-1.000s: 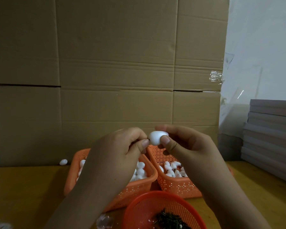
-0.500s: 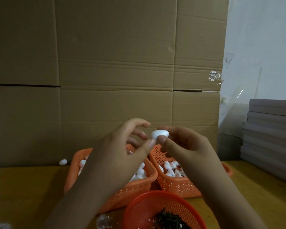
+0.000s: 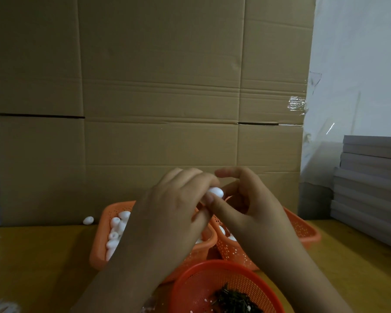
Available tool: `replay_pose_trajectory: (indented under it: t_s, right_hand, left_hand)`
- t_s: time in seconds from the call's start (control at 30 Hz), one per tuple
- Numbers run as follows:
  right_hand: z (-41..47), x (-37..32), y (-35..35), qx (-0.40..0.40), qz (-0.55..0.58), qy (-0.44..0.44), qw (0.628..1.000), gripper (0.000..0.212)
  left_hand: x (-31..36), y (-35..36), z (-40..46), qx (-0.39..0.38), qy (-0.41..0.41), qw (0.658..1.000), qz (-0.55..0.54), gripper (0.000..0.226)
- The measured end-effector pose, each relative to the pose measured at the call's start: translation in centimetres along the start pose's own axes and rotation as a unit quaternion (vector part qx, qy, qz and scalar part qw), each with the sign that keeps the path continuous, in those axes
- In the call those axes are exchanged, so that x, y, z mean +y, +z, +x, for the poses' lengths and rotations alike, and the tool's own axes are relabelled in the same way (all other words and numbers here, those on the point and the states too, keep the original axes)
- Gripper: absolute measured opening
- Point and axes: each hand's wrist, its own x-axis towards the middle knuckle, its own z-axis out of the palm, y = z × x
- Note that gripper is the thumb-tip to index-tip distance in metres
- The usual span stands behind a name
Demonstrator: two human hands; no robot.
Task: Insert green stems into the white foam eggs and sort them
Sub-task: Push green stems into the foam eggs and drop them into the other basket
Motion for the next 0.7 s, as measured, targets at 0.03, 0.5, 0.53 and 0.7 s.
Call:
replay_pose_trajectory:
  t_s: [0.03, 0.5, 0.53, 0.7]
  right_hand:
    - [0.0, 0.0, 0.0, -0.001, 0.012, 0.003, 1.000, 0.024]
    - [0.1, -0.8, -0.4, -0.033, 0.182, 0.095, 0.978, 0.020]
    - [0.1, -0.9, -0.5, -0.032, 0.199, 0.098, 0.975, 0.021]
    - [0.1, -1.1, -0.8, 0.017, 0.234, 0.087, 0.968, 0.020]
  left_hand:
    - [-0.2, -0.1, 0.0, 0.003, -0.018, 1.000, -0.016, 0.014]
    - [0.2, -1.6, 0.4, 0.004, -0.228, 0.896, -0.381, 0.022]
    - [0.0, -1.5, 0.3, 0.012, -0.233, 0.896, -0.378, 0.022]
    - [-0.4, -1.3, 0.3, 0.003, -0.225, 0.903, -0.366, 0.021]
